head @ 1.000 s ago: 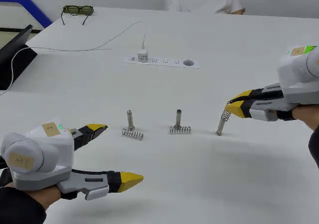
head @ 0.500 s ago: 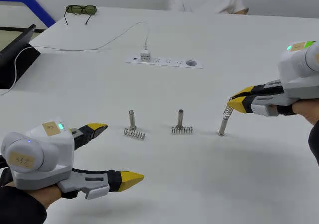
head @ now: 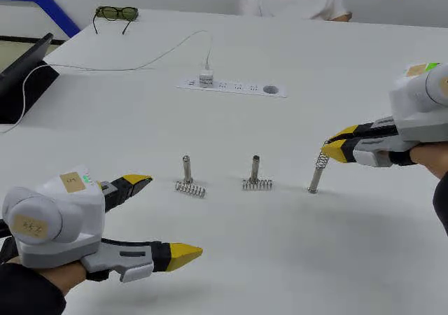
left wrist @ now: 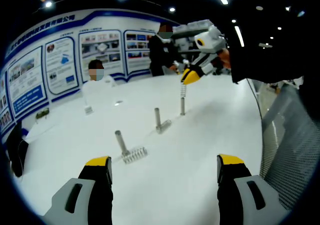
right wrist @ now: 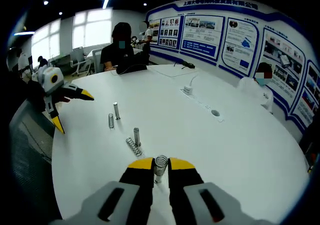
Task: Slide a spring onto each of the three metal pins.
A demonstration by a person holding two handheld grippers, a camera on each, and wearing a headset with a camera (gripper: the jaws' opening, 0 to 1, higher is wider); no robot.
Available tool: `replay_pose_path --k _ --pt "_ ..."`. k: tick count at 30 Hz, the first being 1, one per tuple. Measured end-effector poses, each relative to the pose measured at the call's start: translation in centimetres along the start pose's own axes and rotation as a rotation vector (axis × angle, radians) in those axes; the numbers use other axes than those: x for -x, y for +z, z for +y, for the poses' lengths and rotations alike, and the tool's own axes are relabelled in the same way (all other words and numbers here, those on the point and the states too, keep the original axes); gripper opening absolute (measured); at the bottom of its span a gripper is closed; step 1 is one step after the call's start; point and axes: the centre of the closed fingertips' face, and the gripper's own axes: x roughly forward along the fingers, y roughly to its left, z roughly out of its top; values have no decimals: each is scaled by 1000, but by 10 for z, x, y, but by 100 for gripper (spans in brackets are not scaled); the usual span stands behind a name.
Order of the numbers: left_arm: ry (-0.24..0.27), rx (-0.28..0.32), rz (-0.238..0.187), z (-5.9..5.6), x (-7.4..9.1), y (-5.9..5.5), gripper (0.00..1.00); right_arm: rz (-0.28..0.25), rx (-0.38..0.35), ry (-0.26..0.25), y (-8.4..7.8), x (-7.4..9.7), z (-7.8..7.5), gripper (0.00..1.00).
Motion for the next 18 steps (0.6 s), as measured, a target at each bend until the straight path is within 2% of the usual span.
replay_pose_path --k 18 --pt "2 8 -1 2 1 -4 88 24 -1 1 -5 -5 0 12"
